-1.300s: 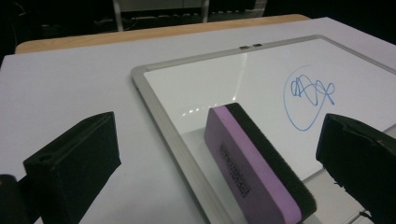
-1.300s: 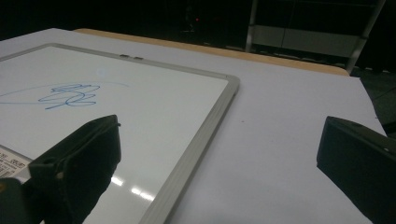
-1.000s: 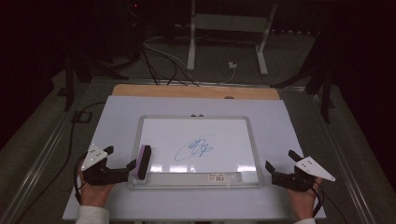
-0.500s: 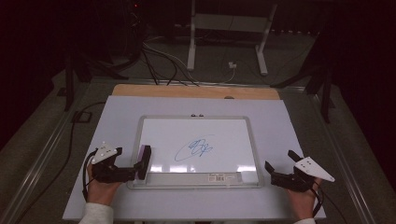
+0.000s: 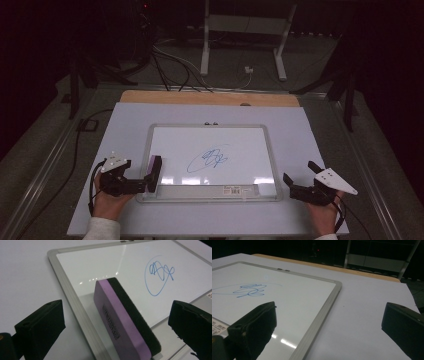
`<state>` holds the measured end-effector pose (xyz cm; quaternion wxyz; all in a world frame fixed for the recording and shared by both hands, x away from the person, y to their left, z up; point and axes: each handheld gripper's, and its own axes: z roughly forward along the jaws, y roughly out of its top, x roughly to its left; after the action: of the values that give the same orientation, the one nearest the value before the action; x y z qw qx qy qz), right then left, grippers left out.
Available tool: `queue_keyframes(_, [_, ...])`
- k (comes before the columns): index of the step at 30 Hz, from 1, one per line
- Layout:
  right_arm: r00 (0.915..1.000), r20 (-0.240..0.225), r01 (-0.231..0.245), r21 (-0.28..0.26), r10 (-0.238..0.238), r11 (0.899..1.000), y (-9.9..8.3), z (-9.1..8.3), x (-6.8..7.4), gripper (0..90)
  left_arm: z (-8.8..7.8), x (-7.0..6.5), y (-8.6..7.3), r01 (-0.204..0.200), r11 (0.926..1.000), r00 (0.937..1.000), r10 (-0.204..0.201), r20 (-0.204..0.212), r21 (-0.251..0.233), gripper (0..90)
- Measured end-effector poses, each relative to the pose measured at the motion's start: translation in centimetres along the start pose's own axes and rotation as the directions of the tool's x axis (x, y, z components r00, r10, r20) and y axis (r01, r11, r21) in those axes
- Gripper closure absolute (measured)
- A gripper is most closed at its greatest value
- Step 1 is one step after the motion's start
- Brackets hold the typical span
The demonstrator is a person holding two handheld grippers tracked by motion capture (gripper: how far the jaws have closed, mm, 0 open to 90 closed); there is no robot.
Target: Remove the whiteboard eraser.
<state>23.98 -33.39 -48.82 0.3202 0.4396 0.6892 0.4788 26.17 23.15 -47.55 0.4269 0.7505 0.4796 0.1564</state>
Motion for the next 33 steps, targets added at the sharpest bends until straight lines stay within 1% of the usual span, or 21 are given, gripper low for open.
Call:
queue_keyframes(2, [1.0000,0.000,0.000,0.000,0.000,1.000,0.00,0.00,0.01,0.2,-0.04,0.07,-0.07,-0.001,0.9999,1.0000,0.001,0.000,0.010,2.1])
queue_keyframes(5, [1.0000,0.000,0.001,0.001,-0.001,1.000,0.00,0.00,0.01,0.2,-0.18,0.14,-0.11,0.002,0.9999,0.9998,-0.002,-0.018,0.016,4.6])
queue_keyframes(6, [1.0000,0.001,0.002,0.001,-0.002,1.000,0.00,0.01,0.02,0.2,-0.20,0.18,-0.12,0.003,0.9999,0.9998,-0.003,-0.021,0.015,7.2])
queue_keyframes(8, [1.0000,0.000,0.001,0.002,-0.001,1.000,0.00,0.02,0.03,0.2,-0.29,0.30,-0.16,0.008,0.9998,0.9998,-0.007,-0.017,0.017,8.1])
queue_keyframes(9, [1.0000,0.001,0.002,0.002,-0.002,1.000,0.00,0.02,0.05,0.2,-0.31,0.31,-0.21,0.003,0.9998,0.9999,-0.003,-0.015,0.022,14.7])
queue_keyframes(10, [1.0000,0.001,0.002,0.002,-0.002,1.000,0.00,0.02,0.05,0.2,-0.30,0.24,-0.26,-0.002,0.9997,0.9999,0.002,-0.011,0.023,14.7])
queue_keyframes(12, [1.0000,0.001,0.002,0.002,-0.002,1.000,0.01,0.03,0.08,0.2,-0.13,0.03,-0.34,-0.014,0.9992,0.9999,0.015,-0.006,0.038,17.4])
queue_keyframes(14, [1.0000,0.001,0.004,0.001,-0.004,1.000,0.01,0.03,0.10,0.2,0.09,-0.14,-0.42,-0.032,0.9980,0.9994,0.033,-0.010,0.054,21.0])
queue_keyframes(15, [1.0000,0.001,0.004,0.001,-0.004,1.000,0.01,0.03,0.10,0.2,0.27,-0.21,-0.50,-0.035,0.9974,0.9994,0.035,-0.008,0.063,21.0])
queue_keyframes(16, [1.0000,0.001,0.003,0.002,-0.003,1.000,0.02,0.03,0.12,0.2,0.46,-0.24,-0.57,-0.036,0.9966,0.9993,0.036,-0.005,0.074,23.3])
queue_keyframes(17, [1.0000,0.002,0.004,0.002,-0.004,1.000,0.02,0.02,0.13,0.2,0.60,-0.24,-0.64,-0.031,0.9968,0.9995,0.031,0.004,0.073,25.9])
queue_keyframes(18, [1.0000,0.002,0.004,0.002,-0.004,1.000,0.02,0.02,0.13,0.2,0.61,-0.20,-0.67,-0.025,0.9972,0.9996,0.024,0.015,0.071,25.9])
queue_keyframes(19, [1.0000,0.003,0.003,0.001,-0.003,1.000,0.03,0.00,0.13,0.2,0.56,-0.19,-0.66,-0.022,0.9975,0.9996,0.021,0.020,0.067,29.1])
queue_keyframes(22, [1.0000,0.003,0.004,0.001,-0.004,1.000,0.03,0.00,0.12,0.2,0.20,-0.04,-0.57,-0.018,0.9984,0.9997,0.017,0.019,0.053,29.8])
queue_keyframes(24, [1.0000,0.003,0.004,0.001,-0.004,1.000,0.03,-0.01,0.14,0.2,0.02,0.08,-0.55,-0.010,0.9989,0.9998,0.009,0.015,0.045,34.6])
queue_keyframes(25, [1.0000,0.003,0.003,0.001,-0.003,1.000,0.03,0.00,0.15,0.2,-0.02,0.13,-0.55,-0.008,0.9989,0.9999,0.007,0.011,0.046,36.2])
queue_keyframes(26, [1.0000,0.002,0.004,0.001,-0.004,1.000,0.03,0.01,0.16,0.2,0.05,0.15,-0.58,-0.008,0.9984,1.0000,0.008,0.002,0.055,37.6])
queue_keyframes(27, [1.0000,0.001,0.007,0.000,-0.007,1.000,0.04,0.03,0.17,0.2,0.19,0.17,-0.63,-0.009,0.9977,1.0000,0.009,0.002,0.067,37.9])
queue_keyframes(29, [1.0000,0.001,0.008,0.001,-0.008,1.000,0.04,0.04,0.19,0.2,0.38,0.17,-0.69,0.006,0.9977,0.9998,-0.007,0.017,0.067,39.2])
queue_keyframes(33, [1.0000,0.000,0.008,0.003,-0.008,1.000,0.03,0.07,0.22,0.2,0.52,-0.03,-0.57,0.005,0.9969,0.9996,-0.007,0.027,0.078,40.1])
